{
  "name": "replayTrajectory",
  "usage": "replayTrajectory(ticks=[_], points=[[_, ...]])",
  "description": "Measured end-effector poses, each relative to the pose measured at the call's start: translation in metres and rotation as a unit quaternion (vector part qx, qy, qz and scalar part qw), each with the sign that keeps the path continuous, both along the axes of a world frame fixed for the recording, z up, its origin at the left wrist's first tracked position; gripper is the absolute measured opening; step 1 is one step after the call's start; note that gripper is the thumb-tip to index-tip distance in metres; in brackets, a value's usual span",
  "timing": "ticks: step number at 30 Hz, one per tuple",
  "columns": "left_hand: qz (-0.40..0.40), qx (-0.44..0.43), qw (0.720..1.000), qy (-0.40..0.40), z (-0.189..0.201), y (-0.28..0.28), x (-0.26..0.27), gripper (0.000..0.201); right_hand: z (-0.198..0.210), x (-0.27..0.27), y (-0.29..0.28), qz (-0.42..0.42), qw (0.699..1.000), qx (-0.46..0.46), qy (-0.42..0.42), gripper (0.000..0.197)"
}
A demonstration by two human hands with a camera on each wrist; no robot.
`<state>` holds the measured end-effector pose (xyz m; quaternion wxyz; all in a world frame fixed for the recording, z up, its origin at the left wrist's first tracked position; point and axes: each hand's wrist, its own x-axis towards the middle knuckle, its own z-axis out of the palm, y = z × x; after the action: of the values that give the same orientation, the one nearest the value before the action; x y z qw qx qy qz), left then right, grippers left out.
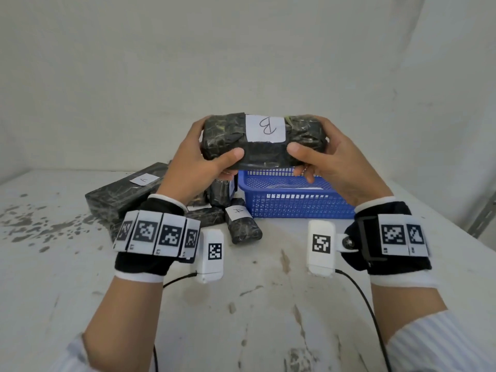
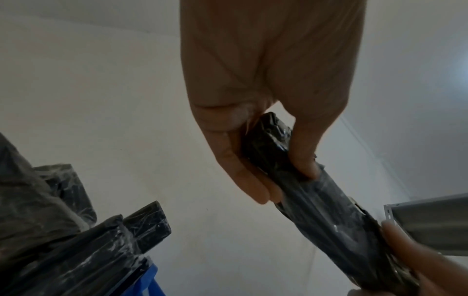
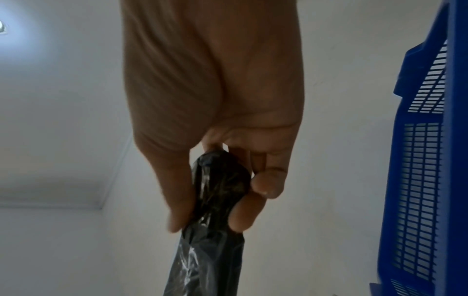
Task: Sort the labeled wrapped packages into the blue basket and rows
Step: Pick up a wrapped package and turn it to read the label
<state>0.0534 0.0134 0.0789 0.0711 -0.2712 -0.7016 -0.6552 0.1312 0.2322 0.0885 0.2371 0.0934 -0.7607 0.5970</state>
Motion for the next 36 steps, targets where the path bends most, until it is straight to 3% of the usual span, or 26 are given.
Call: replayTrajectory(ticks=[5, 15, 23, 36], points=[[0.018, -0.028, 0.999, 0.027, 0.009, 0.001, -0.001, 0.061, 0.004, -0.001, -0.002, -0.012, 1.0, 0.011, 0.014, 0.045], [0.018, -0.045, 0.997, 0.054, 0.01, 0.007, 0.007, 0.08, 0.003, -0.001, -0.007, -0.049, 0.998, 0.017, 0.028, 0.055], [0.055, -0.024, 0.995, 0.082, -0.01, 0.004, 0.023, 0.089, -0.022, 0.011, -0.018, -0.054, 0.997, -0.044, 0.039, 0.05], [0.034, 0.066, 0.995, 0.068, -0.034, 0.004, 0.032, 0.054, -0.038, 0.016, -0.041, -0.095, 0.987, -0.098, 0.08, 0.049]])
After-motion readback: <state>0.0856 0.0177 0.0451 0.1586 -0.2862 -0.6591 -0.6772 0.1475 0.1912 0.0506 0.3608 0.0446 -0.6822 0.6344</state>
